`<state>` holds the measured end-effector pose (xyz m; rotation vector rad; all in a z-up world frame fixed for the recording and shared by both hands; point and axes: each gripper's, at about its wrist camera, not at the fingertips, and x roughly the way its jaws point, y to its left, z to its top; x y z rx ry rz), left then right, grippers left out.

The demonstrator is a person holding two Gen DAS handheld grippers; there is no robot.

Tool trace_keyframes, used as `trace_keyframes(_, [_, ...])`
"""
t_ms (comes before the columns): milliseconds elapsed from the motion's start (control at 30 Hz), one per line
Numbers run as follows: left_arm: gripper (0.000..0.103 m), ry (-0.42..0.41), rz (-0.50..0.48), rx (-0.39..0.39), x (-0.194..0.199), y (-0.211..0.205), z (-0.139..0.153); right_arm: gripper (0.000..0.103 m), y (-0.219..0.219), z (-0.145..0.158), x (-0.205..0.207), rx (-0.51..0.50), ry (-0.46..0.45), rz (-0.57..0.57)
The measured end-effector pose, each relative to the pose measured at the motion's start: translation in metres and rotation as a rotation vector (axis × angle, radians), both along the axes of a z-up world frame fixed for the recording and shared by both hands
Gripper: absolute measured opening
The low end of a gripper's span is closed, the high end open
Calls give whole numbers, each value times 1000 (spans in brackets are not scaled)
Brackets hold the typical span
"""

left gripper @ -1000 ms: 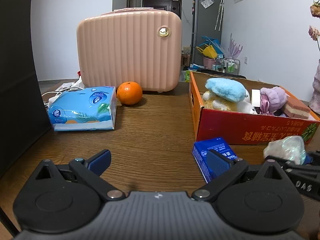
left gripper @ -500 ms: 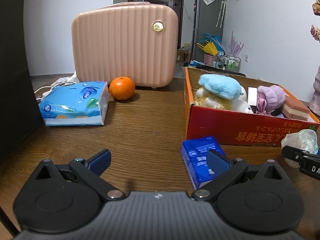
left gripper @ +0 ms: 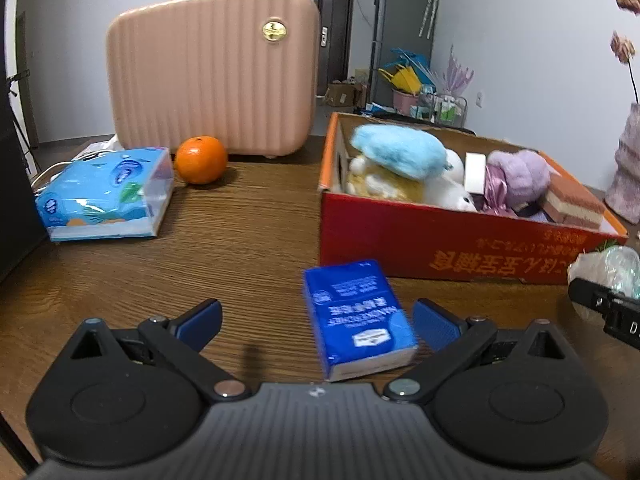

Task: Organize soft objects
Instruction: 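Grasp the blue handkerchief tissue pack with the left gripper while the right holds the ball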

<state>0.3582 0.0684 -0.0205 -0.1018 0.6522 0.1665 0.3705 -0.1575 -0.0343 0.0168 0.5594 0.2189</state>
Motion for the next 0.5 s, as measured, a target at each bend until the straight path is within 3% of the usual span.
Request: trace_keyframes(500, [102, 46, 62, 63, 23, -21, -15, 43, -9, 0, 1, 2, -1, -14])
